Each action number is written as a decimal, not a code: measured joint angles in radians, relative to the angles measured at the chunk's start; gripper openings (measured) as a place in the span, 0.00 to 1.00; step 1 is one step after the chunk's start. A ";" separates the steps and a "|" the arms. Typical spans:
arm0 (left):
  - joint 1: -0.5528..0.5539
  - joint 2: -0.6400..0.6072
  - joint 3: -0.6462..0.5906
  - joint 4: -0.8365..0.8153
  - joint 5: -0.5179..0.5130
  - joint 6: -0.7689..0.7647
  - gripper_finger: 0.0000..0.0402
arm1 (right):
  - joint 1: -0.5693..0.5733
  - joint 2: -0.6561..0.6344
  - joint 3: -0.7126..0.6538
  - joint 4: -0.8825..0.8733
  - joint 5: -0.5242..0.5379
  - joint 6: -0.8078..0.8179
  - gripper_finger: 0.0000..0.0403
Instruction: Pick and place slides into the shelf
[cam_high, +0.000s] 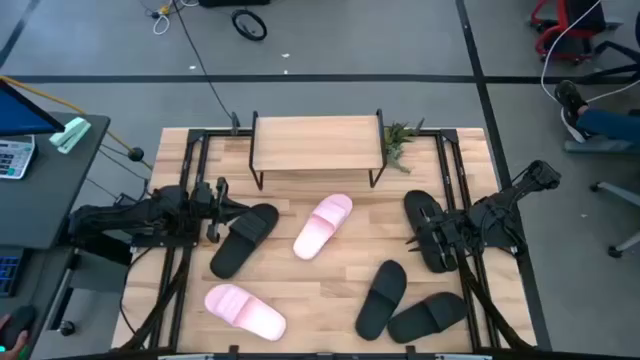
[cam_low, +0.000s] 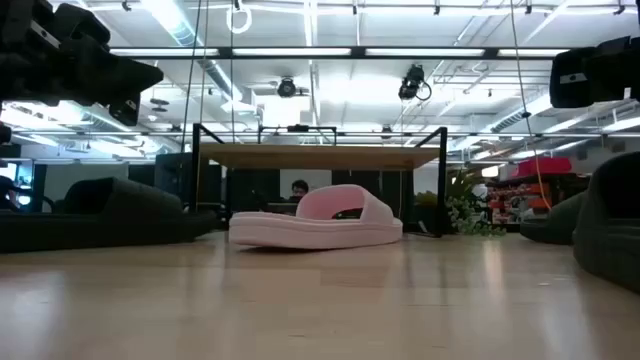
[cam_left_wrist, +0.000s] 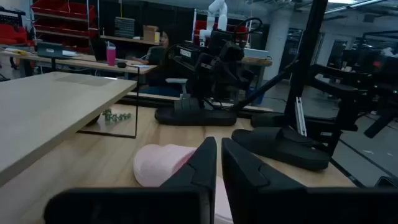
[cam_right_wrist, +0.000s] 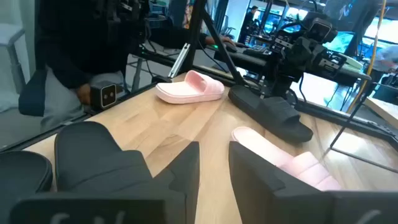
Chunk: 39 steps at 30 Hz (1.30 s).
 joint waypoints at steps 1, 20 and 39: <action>0.000 0.000 0.000 0.000 0.000 0.000 0.08 | 0.000 0.000 0.000 0.000 0.000 0.000 0.23; 0.000 0.000 0.000 0.000 0.000 0.000 0.06 | 0.000 0.000 0.000 0.000 0.000 0.000 0.23; 0.000 0.000 0.000 0.000 0.000 0.000 0.06 | 0.000 0.000 0.000 0.000 0.000 0.000 0.23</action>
